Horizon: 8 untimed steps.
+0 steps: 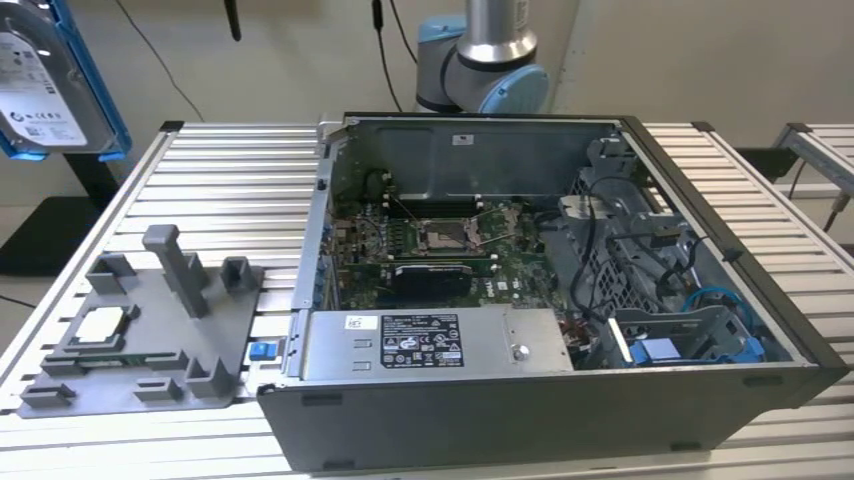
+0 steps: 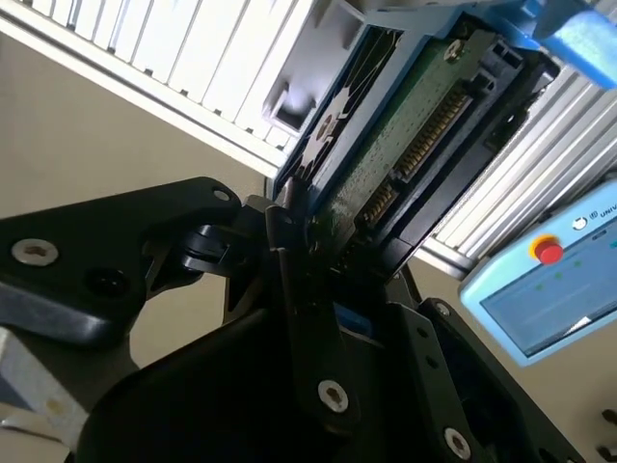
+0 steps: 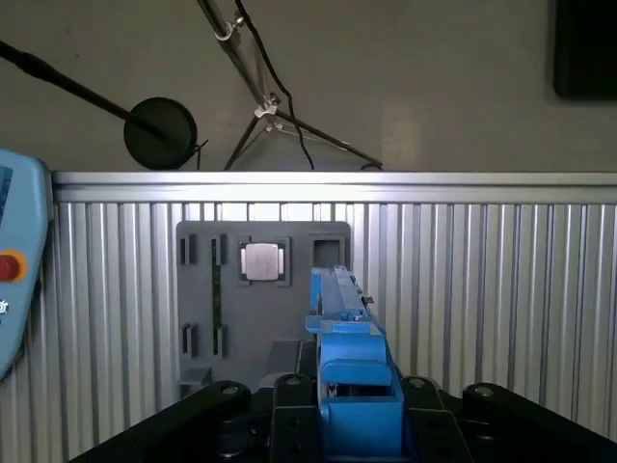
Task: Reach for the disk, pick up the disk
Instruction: 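Pick up the disk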
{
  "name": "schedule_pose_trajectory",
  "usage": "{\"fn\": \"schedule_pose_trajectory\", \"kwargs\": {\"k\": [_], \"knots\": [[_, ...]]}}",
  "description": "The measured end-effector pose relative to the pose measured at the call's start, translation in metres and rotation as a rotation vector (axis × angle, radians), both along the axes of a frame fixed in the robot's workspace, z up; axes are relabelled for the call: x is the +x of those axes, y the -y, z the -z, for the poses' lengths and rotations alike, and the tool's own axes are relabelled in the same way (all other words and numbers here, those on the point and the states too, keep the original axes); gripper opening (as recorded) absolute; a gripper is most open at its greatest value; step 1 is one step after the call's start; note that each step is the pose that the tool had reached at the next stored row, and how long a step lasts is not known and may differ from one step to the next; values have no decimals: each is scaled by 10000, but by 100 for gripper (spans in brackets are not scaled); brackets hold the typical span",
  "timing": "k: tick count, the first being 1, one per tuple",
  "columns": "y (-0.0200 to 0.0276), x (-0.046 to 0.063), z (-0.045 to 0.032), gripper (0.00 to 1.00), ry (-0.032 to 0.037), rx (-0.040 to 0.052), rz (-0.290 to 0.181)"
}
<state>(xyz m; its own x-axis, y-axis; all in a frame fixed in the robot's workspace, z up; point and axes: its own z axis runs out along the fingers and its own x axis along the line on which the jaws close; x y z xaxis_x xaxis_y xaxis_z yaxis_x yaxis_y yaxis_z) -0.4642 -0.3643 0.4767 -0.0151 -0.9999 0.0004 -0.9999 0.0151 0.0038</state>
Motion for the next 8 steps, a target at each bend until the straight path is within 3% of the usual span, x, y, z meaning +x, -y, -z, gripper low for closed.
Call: {"fn": "schedule_pose_trajectory", "kwargs": {"k": [8], "knots": [[0,0,-210,0,-1,0,0]]}}
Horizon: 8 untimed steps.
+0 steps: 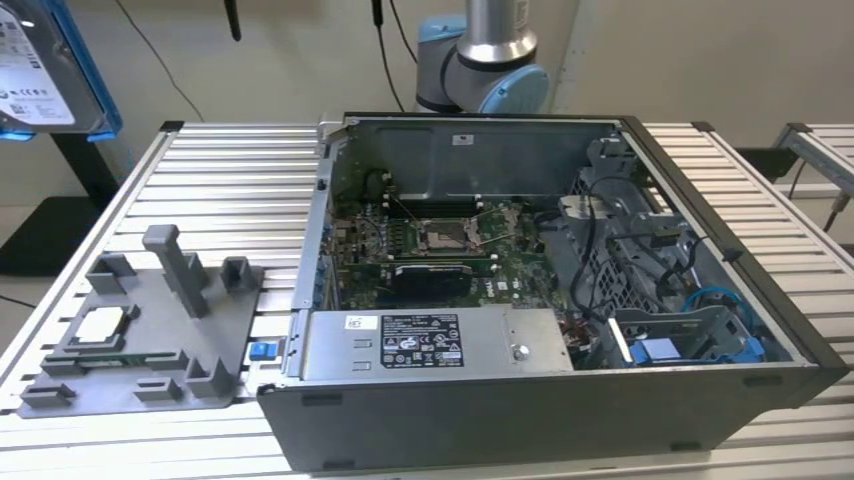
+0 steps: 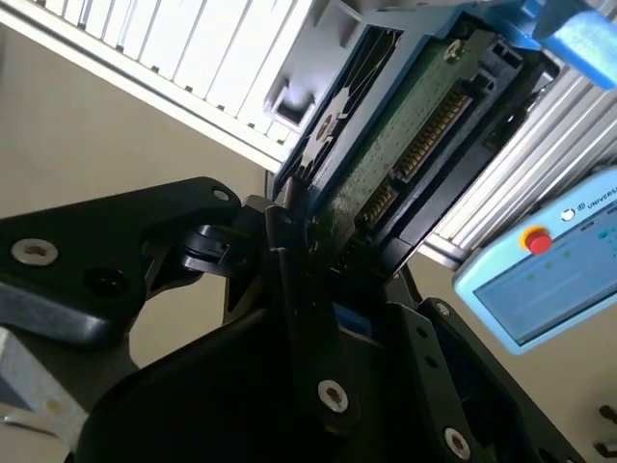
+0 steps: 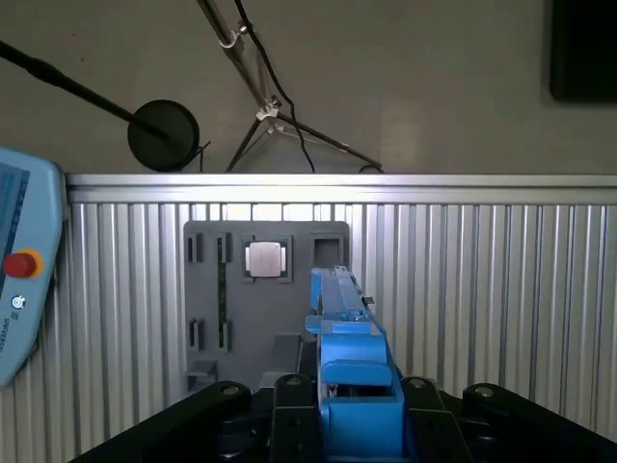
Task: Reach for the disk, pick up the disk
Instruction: 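Pick up the disk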
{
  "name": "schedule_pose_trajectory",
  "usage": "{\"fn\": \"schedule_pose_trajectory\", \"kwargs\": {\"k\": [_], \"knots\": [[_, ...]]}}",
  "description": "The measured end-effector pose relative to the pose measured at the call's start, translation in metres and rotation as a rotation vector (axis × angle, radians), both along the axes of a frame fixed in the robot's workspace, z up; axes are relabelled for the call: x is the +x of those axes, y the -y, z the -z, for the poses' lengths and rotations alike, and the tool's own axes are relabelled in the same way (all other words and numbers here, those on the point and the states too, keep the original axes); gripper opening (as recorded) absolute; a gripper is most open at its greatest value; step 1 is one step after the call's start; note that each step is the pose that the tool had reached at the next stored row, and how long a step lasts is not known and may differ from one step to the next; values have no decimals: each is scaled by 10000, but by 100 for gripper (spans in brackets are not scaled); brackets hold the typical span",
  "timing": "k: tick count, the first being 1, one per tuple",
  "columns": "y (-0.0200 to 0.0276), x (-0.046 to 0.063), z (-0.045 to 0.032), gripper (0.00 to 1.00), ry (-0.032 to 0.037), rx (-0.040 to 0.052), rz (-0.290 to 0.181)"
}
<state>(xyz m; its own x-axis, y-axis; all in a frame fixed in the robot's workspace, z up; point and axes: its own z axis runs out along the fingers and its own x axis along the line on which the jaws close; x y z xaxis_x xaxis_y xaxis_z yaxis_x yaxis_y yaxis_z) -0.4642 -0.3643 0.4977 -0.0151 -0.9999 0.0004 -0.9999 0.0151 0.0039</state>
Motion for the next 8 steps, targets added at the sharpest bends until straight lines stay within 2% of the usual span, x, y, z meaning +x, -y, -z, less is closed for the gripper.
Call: {"fn": "schedule_pose_trajectory", "kwargs": {"k": [8], "knots": [[0,26,-2,0,2,2,0]]}}
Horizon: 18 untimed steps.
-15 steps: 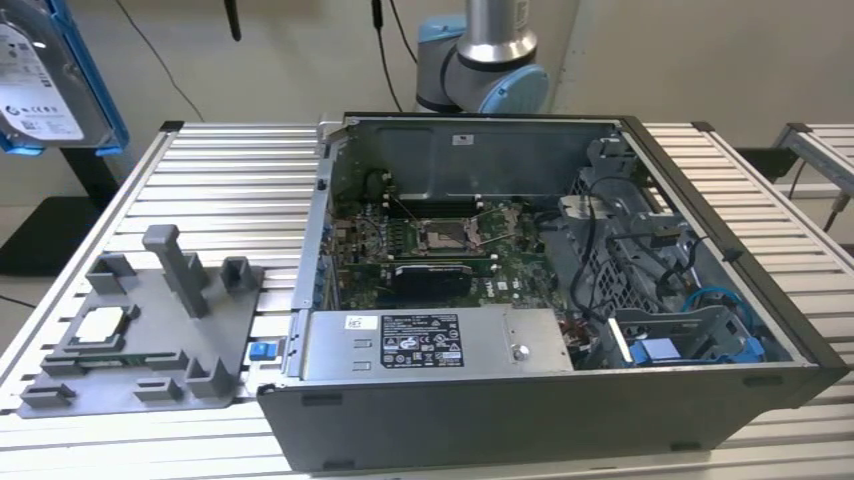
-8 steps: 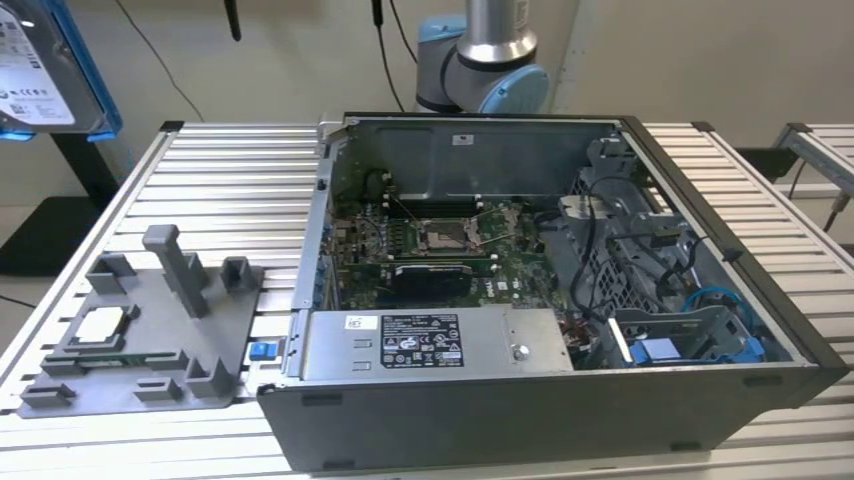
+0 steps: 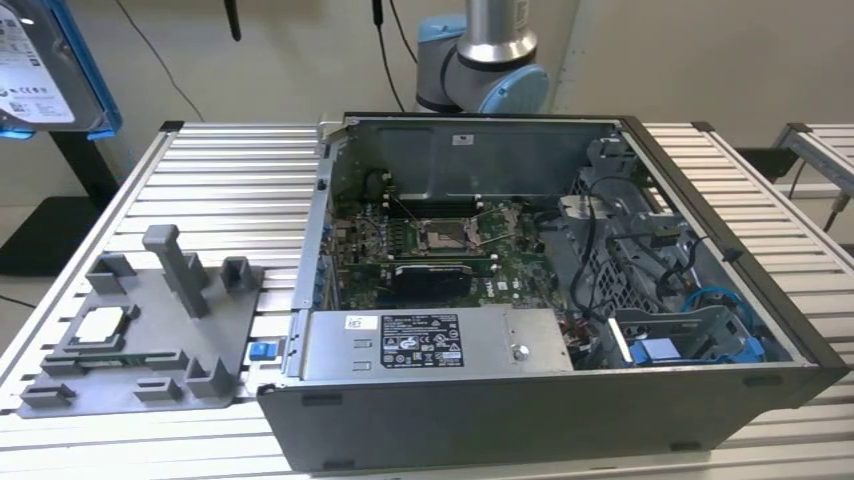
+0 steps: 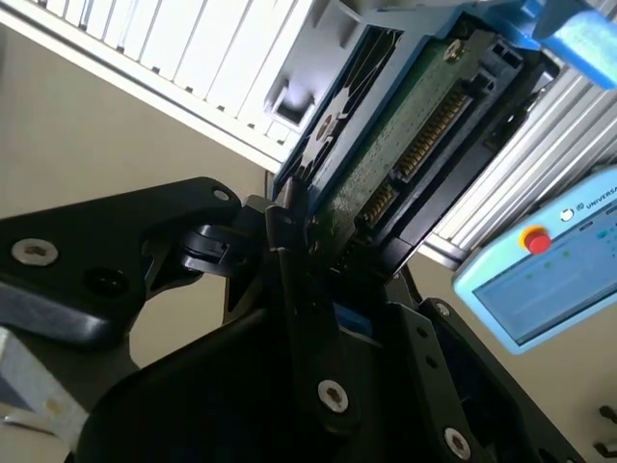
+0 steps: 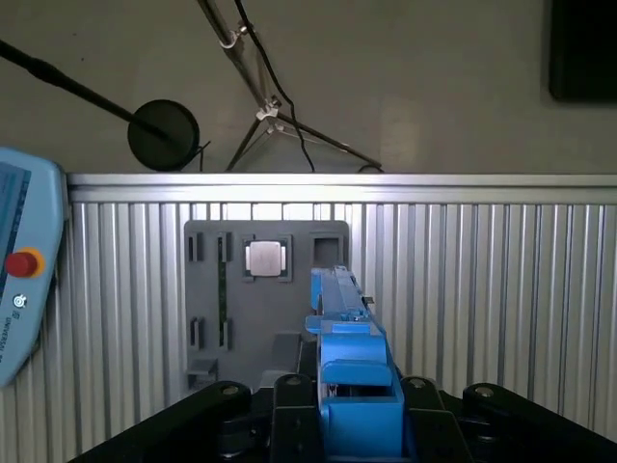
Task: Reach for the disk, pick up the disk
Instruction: 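Pick up the disk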
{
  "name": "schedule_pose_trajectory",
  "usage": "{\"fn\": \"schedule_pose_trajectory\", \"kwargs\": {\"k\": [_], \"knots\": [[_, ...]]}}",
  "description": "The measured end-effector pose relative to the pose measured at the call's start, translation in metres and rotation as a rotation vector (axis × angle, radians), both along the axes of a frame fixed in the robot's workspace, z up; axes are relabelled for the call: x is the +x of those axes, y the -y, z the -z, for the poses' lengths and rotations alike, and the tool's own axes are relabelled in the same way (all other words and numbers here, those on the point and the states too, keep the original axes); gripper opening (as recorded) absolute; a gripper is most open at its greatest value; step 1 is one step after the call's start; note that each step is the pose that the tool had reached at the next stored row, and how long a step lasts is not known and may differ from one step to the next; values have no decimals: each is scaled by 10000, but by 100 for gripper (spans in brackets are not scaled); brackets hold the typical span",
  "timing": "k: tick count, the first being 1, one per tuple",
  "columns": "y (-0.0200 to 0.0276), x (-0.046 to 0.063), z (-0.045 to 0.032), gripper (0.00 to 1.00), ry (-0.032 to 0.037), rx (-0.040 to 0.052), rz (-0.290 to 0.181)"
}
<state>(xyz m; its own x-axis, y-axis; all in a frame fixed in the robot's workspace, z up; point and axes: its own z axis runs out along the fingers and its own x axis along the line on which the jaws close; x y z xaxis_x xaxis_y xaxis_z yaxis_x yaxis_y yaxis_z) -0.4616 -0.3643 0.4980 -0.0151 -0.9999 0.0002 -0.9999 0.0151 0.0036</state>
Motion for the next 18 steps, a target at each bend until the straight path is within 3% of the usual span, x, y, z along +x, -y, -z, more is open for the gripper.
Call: {"fn": "schedule_pose_trajectory", "kwargs": {"k": [18], "knots": [[1,532,-1,0,-30,1,-21]]}}
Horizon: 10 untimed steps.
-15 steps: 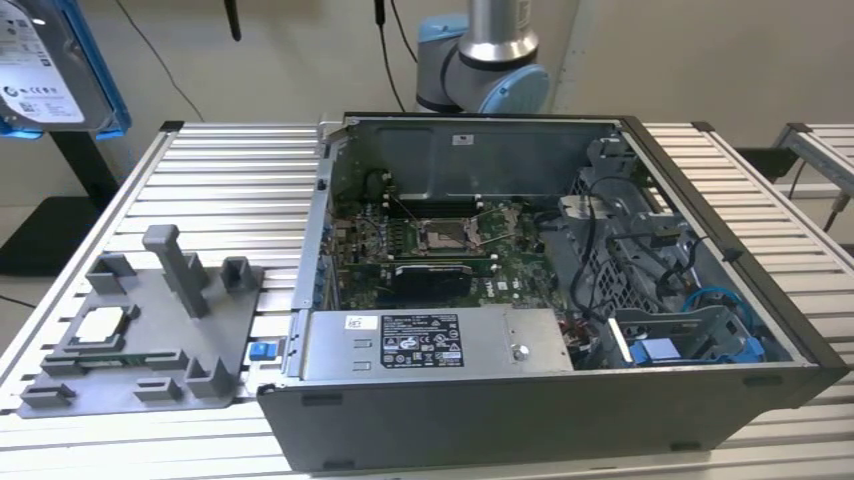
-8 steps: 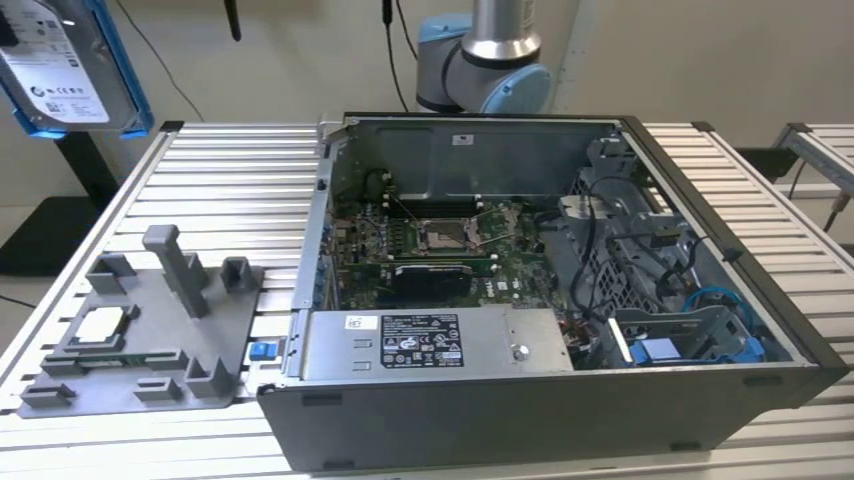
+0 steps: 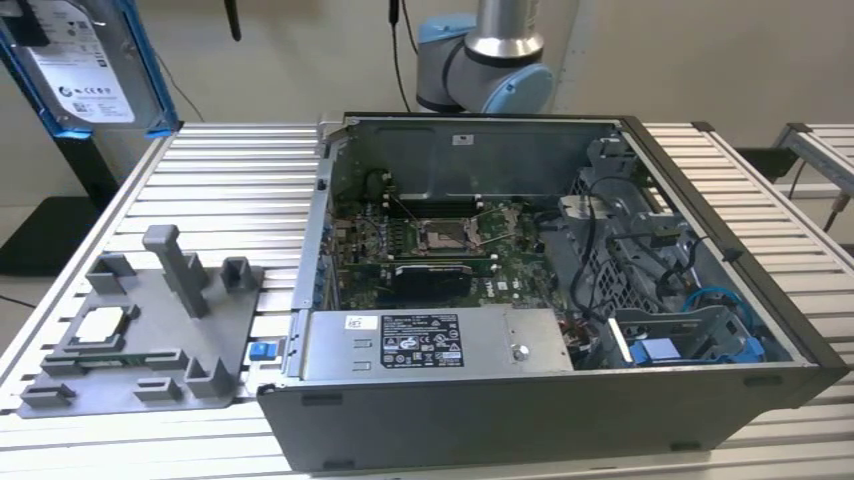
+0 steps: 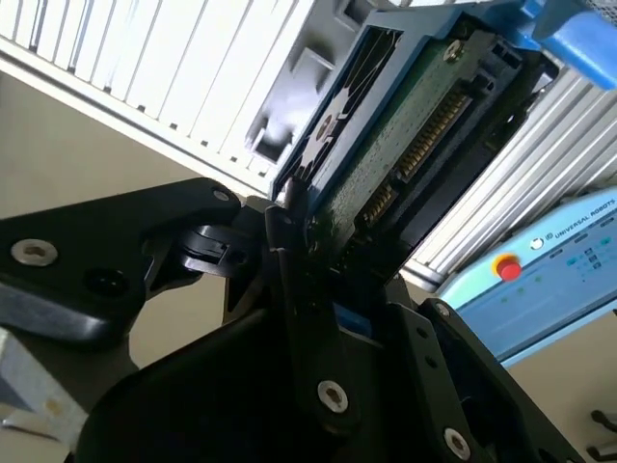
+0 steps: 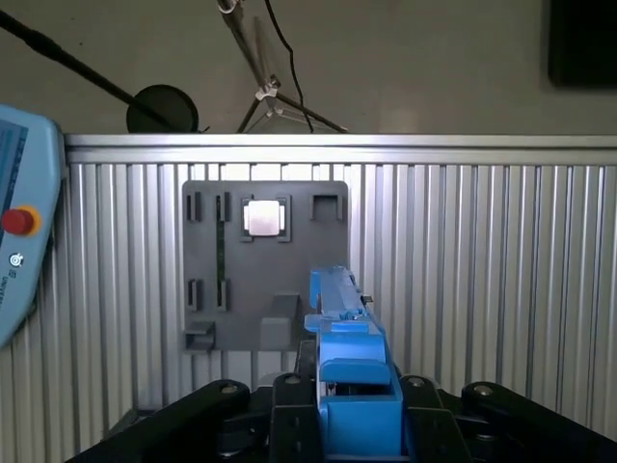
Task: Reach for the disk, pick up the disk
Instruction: 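Pick up the disk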
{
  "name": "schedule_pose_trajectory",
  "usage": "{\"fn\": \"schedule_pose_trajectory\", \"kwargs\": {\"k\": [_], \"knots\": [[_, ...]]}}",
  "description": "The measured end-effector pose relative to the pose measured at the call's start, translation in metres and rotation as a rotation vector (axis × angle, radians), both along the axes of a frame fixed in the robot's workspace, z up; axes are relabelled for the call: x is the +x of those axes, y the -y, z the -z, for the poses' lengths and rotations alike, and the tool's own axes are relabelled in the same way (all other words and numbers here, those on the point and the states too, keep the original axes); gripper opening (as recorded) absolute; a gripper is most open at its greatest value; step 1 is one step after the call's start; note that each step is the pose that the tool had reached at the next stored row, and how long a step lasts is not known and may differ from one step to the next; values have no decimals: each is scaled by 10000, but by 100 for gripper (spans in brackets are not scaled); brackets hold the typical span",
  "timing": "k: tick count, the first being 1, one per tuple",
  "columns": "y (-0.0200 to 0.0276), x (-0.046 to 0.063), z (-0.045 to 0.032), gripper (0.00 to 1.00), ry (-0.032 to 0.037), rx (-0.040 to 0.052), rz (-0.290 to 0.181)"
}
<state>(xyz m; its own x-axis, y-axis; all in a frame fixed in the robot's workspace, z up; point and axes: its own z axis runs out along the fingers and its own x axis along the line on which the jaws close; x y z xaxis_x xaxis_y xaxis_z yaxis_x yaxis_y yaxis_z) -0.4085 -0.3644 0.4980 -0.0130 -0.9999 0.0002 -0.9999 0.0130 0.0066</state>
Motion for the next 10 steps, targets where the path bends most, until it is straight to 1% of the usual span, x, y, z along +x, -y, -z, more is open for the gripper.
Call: {"fn": "schedule_pose_trajectory", "kwargs": {"k": [10], "knots": [[0,340,0,0,-22,1,-23]]}}
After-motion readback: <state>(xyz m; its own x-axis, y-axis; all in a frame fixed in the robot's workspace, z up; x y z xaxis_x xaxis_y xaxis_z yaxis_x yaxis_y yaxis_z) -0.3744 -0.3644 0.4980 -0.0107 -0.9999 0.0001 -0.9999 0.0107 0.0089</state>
